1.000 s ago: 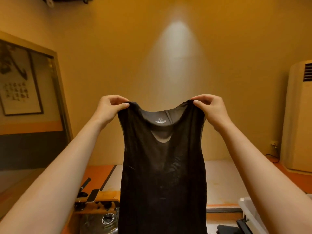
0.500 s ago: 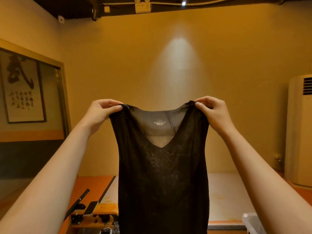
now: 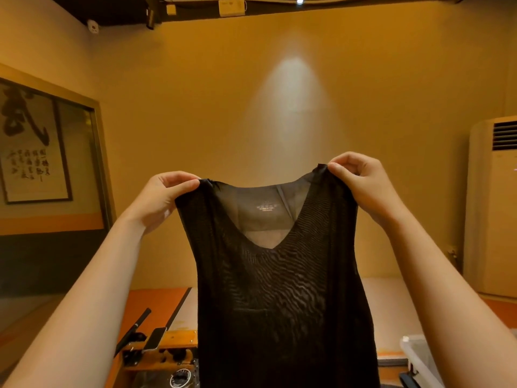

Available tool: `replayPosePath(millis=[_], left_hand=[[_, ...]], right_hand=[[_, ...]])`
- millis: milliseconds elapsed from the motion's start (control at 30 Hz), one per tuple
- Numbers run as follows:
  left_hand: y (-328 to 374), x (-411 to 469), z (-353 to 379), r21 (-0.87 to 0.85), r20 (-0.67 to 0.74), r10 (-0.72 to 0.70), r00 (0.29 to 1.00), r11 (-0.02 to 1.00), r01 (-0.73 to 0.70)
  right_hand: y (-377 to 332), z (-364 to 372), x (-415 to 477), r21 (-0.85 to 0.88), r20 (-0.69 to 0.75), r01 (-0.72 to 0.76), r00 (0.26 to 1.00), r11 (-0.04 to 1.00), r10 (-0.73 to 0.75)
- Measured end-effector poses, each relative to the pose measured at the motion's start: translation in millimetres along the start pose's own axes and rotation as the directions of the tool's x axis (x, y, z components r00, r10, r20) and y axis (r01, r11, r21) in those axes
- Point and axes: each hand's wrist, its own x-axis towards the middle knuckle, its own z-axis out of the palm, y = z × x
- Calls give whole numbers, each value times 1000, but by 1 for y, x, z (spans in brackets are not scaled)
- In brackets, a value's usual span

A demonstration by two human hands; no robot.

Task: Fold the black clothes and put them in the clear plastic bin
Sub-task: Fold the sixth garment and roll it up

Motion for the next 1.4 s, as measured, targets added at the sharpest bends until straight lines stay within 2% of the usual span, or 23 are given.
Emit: replayPosePath(millis=[167,367,567,733,833,967,1100,1233,1300,1400], left_hand=[[10,-22,-12,-54,84,35,996,998,-30],[45,-53,-24,20,169,121,978,992,-126],[69,-73,-29,-2,180,234,955,971,-237],[62,-73,-35,-16,179,206,962,978,-207],[36,-63,-36,21,141,119,983,992,-123],[-36,-46,-34,71,83,-80,993,995,74],[-151,-50,-20,202,104,-368,924,918,343],[-276,-84,-9,383,8,-557,831,769,512],[-325,-103,-6,478,-20,-574,818,713,512],[-375,-126,-3,560,-44,-606,794,644,522]], right_hand=[[-31,-2,-20,63,58,21,998,998,-24],[-70,-11,-46,182,25,134,990,974,-140],[-98,-22,-60,222,50,212,972,952,-228],[-95,-16,-60,242,54,179,979,954,-198],[-73,-4,-58,227,85,78,991,971,-100],[1,22,-60,100,205,-197,963,975,174],[113,61,-96,-70,327,-487,813,870,482],[214,103,-164,-217,309,-676,637,704,706],[253,120,-194,-260,256,-709,604,655,755],[299,139,-231,-330,165,-718,595,613,786]])
